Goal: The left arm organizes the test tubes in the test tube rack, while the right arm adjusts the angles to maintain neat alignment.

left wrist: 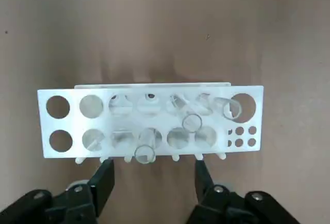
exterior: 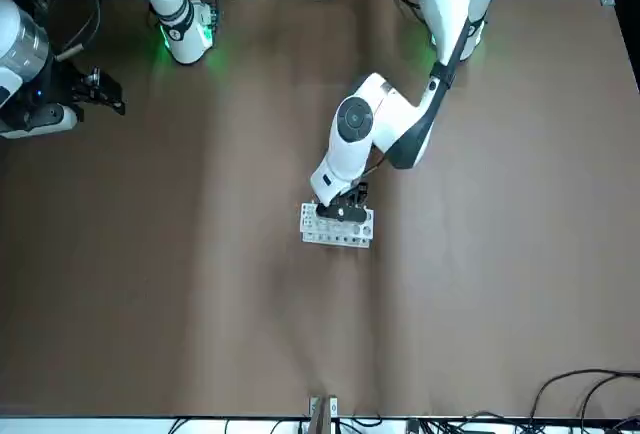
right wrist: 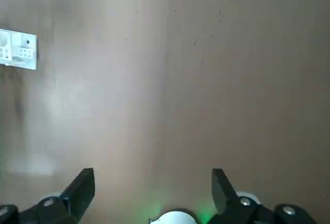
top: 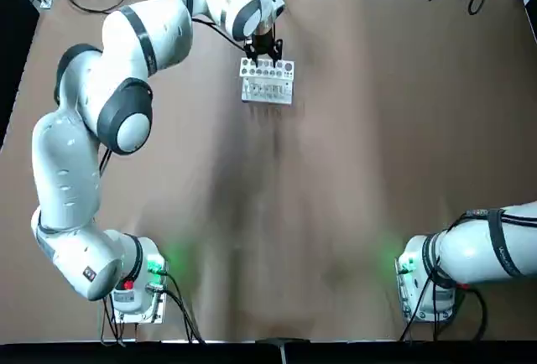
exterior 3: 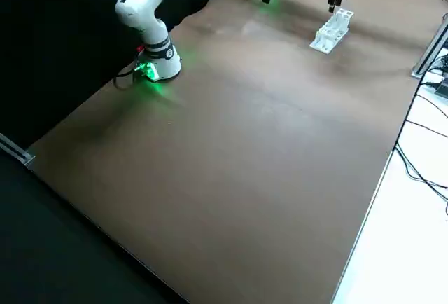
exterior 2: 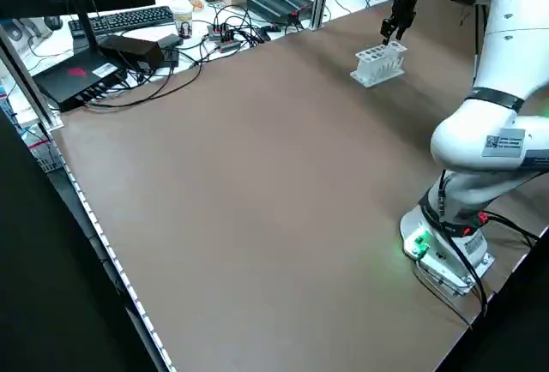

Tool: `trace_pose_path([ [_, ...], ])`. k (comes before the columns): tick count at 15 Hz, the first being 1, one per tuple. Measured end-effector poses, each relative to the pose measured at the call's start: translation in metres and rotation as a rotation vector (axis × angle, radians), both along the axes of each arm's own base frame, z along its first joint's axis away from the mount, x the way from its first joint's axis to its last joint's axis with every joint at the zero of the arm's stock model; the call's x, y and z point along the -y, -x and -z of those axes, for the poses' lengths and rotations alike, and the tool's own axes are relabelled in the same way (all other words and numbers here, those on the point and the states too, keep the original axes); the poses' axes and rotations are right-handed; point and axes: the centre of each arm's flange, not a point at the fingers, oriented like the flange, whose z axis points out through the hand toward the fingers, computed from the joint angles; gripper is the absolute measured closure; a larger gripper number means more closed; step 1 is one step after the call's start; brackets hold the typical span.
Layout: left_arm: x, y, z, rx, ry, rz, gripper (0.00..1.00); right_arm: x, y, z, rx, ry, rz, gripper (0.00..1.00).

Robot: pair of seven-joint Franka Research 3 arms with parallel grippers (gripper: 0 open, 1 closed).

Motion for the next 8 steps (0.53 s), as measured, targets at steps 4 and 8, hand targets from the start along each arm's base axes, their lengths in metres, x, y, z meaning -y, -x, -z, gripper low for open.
trace_pose_path([
  [4, 0.001, 0.001, 0.013, -0.015, -0.011, 0.002, 0.33, 0.000, 0.000, 0.000, 0.000, 0.000, 0.000, 0.00],
  [8, 0.000, 0.000, 0.023, -0.025, -0.020, 0.000, 0.38, 0.000, 0.000, 0.000, 0.000, 0.000, 0.000, 0.00],
])
